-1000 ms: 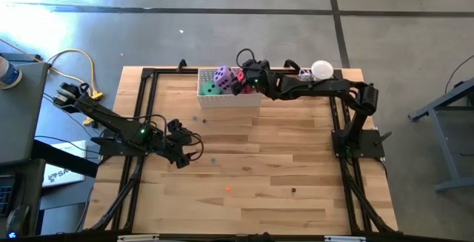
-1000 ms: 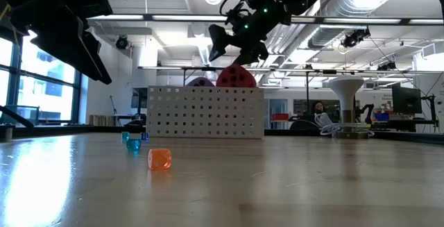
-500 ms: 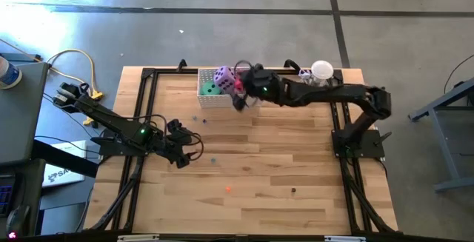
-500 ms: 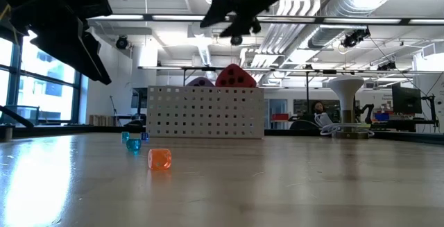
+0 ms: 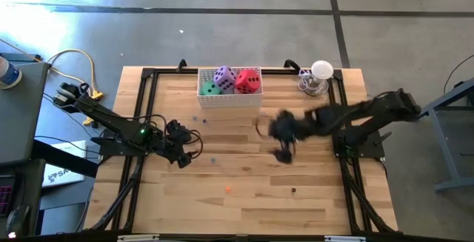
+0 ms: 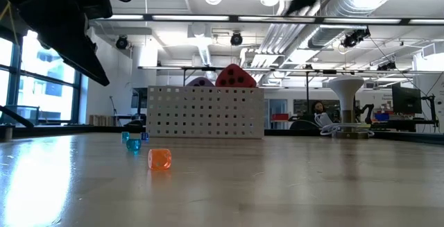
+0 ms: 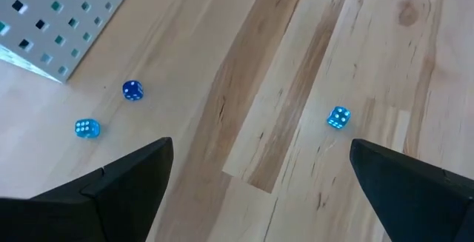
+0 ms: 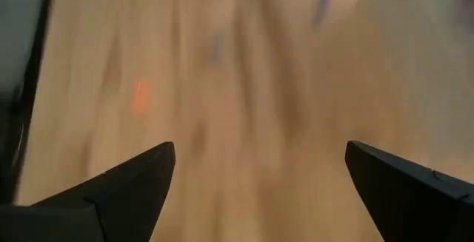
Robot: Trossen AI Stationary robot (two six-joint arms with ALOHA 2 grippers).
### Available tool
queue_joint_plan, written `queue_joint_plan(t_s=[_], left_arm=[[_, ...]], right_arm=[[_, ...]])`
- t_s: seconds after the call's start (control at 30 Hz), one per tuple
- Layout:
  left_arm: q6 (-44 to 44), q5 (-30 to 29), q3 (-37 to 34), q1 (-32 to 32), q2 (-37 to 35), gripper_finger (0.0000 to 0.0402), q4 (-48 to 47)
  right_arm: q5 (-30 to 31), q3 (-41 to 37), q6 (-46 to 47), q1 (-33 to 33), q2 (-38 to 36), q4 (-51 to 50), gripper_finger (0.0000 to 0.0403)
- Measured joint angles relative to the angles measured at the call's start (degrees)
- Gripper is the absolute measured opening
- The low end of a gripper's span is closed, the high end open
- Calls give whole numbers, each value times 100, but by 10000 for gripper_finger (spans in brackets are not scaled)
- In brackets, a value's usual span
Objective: Pick & Place Dice
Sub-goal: Put the small black dice into the white basket
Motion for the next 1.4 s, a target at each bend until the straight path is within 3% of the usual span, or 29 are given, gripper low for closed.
queue_joint_plan(t_s=[0.07,0.2,0.33,0.53,0.87,1.4], left_arm=[[4,-28,0,0,0,400,13],[97,-361,0,25,0,400,162],[93,-539,0,28,0,400,243],[103,-577,0,33,0,400,569],[132,-573,0,33,0,400,713],[219,-555,0,35,0,400,710]], right_arm=[[19,-331,682,519,-26,-442,388],[587,-1177,2199,1725,-159,-360,388],[1193,-1975,3465,2936,-132,284,388],[1266,-2930,4267,3985,-121,1945,388],[1667,-3418,4207,4253,-123,2397,388],[1512,-3478,4266,4253,-123,2942,388]])
